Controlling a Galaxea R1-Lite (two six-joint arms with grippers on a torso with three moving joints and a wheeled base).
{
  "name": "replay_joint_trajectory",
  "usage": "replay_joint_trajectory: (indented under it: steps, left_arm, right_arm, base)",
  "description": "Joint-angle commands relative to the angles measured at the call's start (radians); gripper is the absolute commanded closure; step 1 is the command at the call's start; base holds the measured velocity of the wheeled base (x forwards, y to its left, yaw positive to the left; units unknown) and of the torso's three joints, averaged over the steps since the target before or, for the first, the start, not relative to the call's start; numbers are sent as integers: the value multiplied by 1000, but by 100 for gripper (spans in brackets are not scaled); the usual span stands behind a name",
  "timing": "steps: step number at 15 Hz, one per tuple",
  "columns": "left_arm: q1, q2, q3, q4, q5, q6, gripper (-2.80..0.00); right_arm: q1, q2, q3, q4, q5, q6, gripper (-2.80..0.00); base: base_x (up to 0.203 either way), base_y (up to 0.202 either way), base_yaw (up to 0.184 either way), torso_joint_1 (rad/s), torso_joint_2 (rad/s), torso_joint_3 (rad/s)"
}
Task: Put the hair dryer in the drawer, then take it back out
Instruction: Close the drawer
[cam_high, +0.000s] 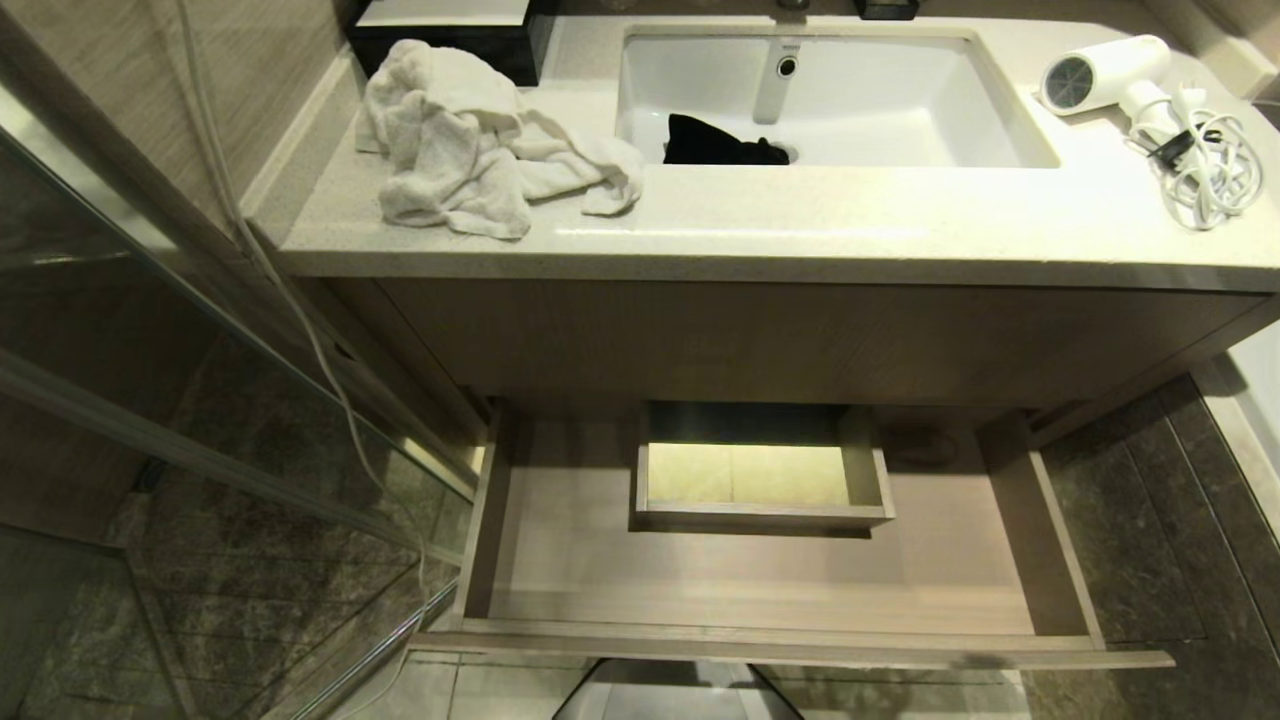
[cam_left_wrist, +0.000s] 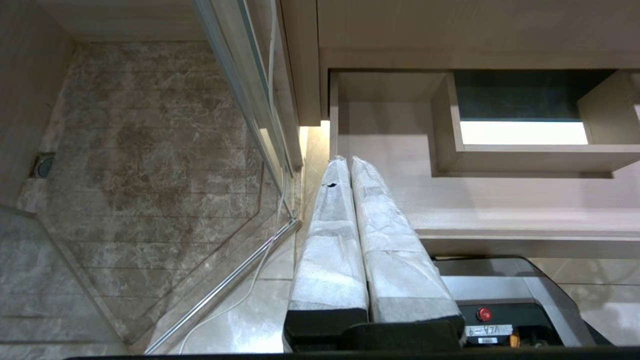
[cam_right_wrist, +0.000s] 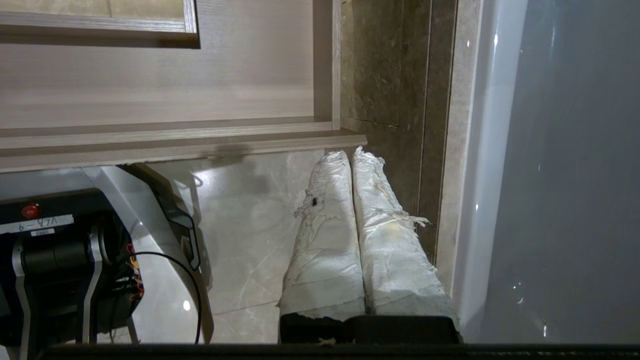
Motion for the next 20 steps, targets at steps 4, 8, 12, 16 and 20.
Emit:
replay_joint_trajectory:
  steps: [4, 8, 12, 16, 20]
  left_arm:
    - [0, 0, 0, 0, 0, 0, 0]
    - [0, -1, 2, 0, 0, 0, 0]
    - [0, 0, 2, 0, 0, 0, 0]
    - [0, 0, 2, 0, 0, 0, 0]
    - [0, 0, 2, 0, 0, 0, 0]
  right_arm:
    - [-11, 0, 3, 1, -3, -3, 0]
    - [-20, -1, 5, 3, -3, -3, 0]
    - [-37, -8, 7, 3, -4, -5, 0]
    - [-41, -12, 8, 1, -4, -5, 0]
    - [-41, -9, 15, 0, -6, -6, 0]
  base:
    - [0, 0, 0, -187, 343, 156]
    - [0, 0, 0, -218, 396, 179]
    - [0, 0, 0, -305, 537, 228]
    - [0, 0, 0, -320, 537, 220]
    - [0, 0, 0, -311, 510, 202]
